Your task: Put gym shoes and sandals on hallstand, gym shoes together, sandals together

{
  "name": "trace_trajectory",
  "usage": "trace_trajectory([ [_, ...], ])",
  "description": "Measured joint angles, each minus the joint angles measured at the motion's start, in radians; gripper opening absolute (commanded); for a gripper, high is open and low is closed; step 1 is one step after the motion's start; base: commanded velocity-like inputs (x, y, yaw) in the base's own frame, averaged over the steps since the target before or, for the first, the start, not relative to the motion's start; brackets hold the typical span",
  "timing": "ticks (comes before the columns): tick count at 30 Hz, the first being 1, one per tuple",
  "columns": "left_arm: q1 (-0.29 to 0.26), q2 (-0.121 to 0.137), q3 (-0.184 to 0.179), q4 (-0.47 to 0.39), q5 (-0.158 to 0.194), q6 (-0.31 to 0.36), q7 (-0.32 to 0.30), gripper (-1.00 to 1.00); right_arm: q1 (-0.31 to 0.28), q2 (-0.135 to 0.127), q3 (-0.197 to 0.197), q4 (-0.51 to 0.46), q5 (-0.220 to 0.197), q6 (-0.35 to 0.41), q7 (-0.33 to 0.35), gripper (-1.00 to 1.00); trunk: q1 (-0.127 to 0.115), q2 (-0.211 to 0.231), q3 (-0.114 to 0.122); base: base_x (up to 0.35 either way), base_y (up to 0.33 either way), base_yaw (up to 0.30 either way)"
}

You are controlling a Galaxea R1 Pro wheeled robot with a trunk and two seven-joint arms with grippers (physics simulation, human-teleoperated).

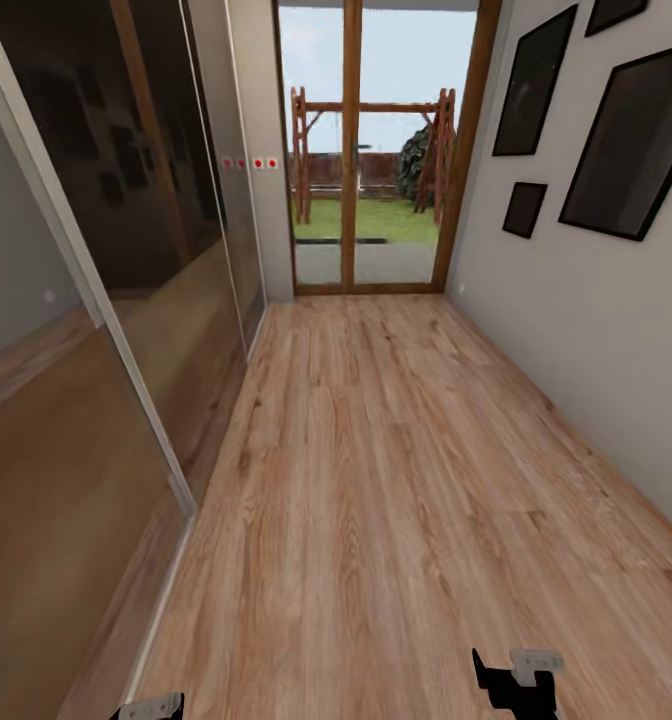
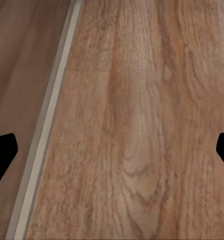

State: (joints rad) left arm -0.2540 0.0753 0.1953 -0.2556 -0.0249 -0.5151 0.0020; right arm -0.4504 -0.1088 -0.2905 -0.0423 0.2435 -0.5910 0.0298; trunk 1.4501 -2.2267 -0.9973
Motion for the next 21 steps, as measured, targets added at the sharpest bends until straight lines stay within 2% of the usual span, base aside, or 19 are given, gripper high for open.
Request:
trace_trajectory([
  [21,0.000,0.000,0.000,0.000,0.000,0.000,-0.001,1.00,0.000,0.000,0.000,0.000,0.000,0.000,0.000,1.00,0.000,0.000,0.000,0.338,0.000,0.000],
])
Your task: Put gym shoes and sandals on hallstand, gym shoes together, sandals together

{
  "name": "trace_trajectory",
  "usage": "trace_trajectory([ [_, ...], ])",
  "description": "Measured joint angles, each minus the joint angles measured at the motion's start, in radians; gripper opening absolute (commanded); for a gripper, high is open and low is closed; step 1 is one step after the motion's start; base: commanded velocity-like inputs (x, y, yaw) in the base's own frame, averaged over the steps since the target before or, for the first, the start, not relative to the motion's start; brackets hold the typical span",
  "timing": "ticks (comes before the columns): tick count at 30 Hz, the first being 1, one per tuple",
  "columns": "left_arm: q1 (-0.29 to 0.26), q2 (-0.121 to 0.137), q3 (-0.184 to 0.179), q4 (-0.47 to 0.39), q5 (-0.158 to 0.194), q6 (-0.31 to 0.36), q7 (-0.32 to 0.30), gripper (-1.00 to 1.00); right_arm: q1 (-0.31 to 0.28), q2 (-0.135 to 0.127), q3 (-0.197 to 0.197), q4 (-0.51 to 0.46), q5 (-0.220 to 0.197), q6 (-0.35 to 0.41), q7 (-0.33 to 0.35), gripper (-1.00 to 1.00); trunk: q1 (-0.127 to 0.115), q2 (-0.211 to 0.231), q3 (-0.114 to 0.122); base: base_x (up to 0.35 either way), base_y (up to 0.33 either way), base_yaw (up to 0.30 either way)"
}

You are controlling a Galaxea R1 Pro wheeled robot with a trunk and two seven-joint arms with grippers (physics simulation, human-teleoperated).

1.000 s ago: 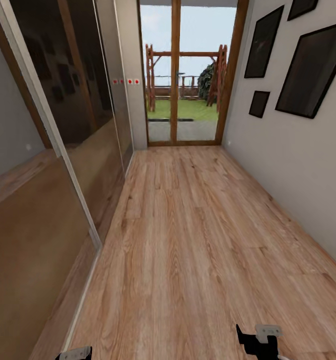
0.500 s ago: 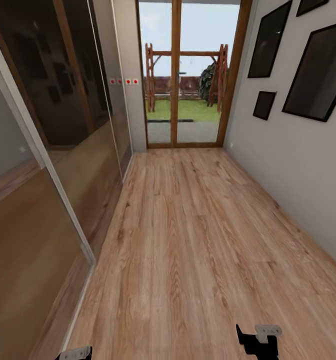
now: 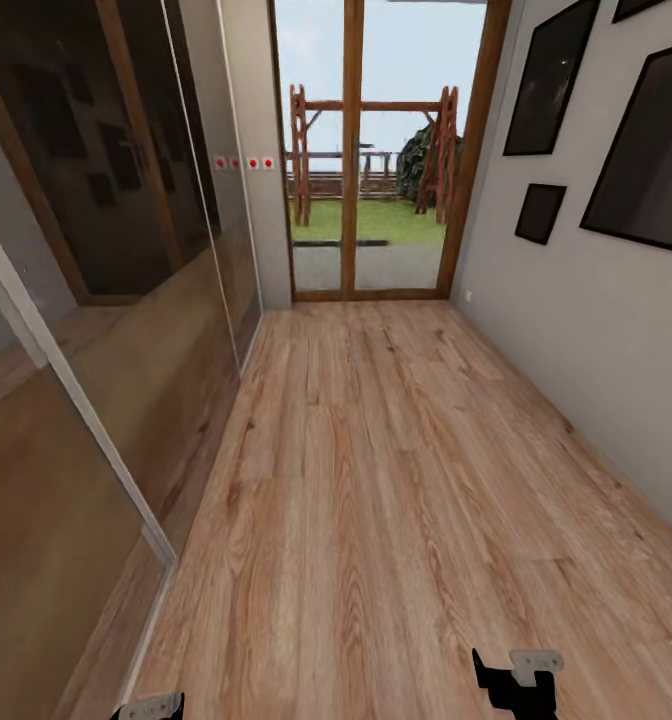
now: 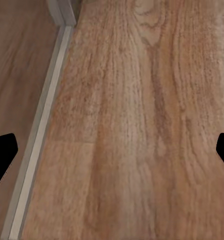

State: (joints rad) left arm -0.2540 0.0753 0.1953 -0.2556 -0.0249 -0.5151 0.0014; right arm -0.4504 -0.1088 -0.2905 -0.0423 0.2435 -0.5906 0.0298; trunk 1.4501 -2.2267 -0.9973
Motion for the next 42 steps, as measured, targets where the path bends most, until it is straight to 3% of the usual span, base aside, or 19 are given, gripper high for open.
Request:
trace_trajectory([
  [42,0.000,0.000,0.000,0.000,0.000,0.001,0.000,1.00,0.000,0.000,0.000,-0.001,-0.002,0.000,0.000,1.00,0.000,0.000,0.000,0.338,0.000,0.000],
])
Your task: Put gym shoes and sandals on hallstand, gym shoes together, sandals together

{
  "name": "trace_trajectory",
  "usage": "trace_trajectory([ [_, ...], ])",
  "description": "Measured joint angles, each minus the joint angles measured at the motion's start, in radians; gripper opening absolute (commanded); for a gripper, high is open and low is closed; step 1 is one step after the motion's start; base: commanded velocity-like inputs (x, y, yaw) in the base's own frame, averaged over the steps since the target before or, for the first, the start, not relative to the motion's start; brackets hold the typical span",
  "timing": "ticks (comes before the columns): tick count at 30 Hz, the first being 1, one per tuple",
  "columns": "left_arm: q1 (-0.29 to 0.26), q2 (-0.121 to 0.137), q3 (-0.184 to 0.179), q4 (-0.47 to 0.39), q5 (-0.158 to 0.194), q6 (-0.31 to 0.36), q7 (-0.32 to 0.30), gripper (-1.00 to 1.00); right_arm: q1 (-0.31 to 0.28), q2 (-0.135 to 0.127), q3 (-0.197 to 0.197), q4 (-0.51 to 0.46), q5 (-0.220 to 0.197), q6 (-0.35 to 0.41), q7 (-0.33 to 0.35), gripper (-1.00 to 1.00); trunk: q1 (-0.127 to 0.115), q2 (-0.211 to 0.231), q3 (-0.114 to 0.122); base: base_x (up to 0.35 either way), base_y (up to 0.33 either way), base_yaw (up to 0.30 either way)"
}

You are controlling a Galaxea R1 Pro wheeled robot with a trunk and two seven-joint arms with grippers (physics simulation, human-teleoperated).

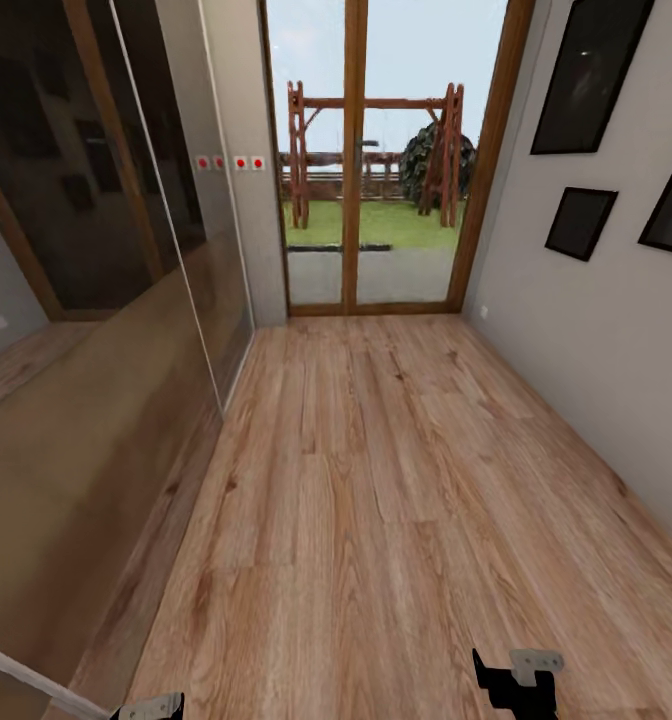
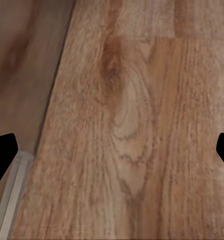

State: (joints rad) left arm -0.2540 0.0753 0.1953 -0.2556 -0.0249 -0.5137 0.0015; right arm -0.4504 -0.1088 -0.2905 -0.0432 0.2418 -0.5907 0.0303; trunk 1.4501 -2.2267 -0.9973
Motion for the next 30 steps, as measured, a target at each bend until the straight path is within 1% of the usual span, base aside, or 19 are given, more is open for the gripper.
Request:
trace_trajectory([
  [7,0.000,0.000,0.000,0.000,0.000,-0.001,0.000,1.00,0.000,0.000,0.000,0.000,0.000,0.000,0.000,1.00,0.000,0.000,0.000,0.338,0.000,-0.006],
  [11,0.000,0.000,0.000,0.000,0.000,-0.001,0.000,1.00,0.000,0.000,0.000,0.000,0.000,0.000,0.000,1.00,0.000,0.000,0.000,0.338,0.000,-0.096],
  [30,0.000,0.000,0.000,0.000,0.000,-0.001,0.001,1.00,0.000,0.000,0.000,0.000,0.000,0.000,0.000,1.00,0.000,0.000,0.000,0.339,0.000,-0.254],
])
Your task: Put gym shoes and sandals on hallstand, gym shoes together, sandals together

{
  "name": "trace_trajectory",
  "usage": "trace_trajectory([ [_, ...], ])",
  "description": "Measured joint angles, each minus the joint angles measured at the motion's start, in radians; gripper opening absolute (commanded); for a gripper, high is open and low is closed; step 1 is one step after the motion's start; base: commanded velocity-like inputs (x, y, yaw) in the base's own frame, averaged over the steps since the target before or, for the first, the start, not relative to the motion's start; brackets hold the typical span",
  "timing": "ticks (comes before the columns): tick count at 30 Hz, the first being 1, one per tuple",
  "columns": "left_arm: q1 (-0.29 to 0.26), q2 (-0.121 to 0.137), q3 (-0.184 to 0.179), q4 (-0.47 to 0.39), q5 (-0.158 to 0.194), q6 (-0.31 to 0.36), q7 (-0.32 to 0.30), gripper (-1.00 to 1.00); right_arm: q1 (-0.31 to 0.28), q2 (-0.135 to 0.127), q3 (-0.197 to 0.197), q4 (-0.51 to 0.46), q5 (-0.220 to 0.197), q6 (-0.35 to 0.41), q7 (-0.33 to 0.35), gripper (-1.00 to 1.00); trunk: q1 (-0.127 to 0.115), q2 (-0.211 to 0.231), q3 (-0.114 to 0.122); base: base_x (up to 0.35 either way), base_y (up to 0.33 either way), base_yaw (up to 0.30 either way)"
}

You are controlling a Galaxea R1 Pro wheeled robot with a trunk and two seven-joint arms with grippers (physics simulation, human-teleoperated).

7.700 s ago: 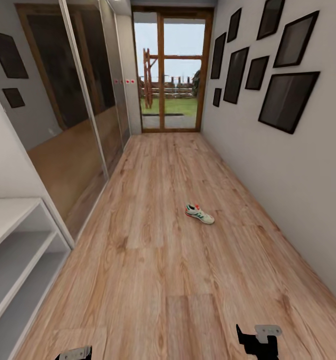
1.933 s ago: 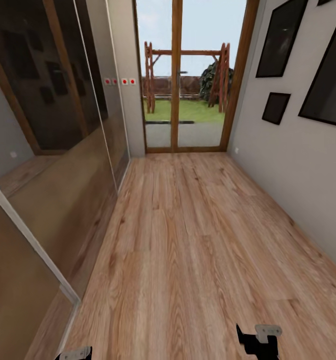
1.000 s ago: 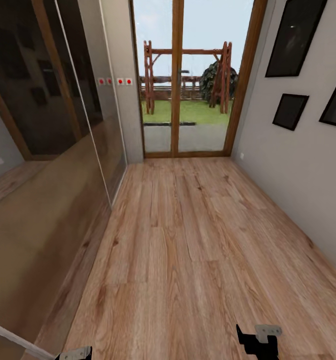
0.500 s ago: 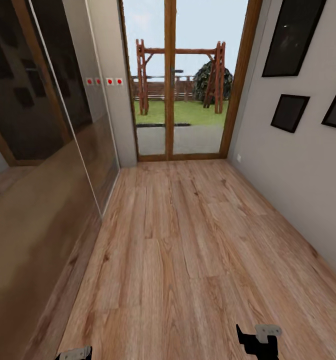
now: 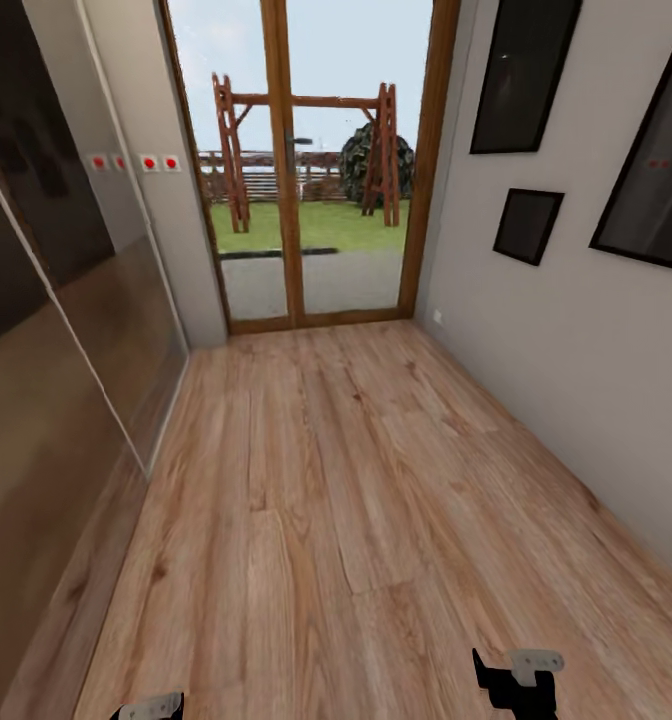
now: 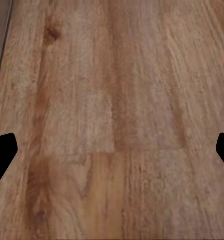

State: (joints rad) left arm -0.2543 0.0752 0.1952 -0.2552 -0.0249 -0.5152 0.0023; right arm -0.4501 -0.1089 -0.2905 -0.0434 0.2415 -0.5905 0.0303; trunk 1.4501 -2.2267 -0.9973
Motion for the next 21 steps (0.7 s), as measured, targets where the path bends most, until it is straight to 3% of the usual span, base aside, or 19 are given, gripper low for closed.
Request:
trace_trajectory([
  [21,0.000,0.000,0.000,0.000,0.000,0.000,0.000,1.00,0.000,0.000,0.000,0.000,-0.001,0.000,-0.001,1.00,0.000,0.000,0.000,0.311,0.000,-0.269],
])
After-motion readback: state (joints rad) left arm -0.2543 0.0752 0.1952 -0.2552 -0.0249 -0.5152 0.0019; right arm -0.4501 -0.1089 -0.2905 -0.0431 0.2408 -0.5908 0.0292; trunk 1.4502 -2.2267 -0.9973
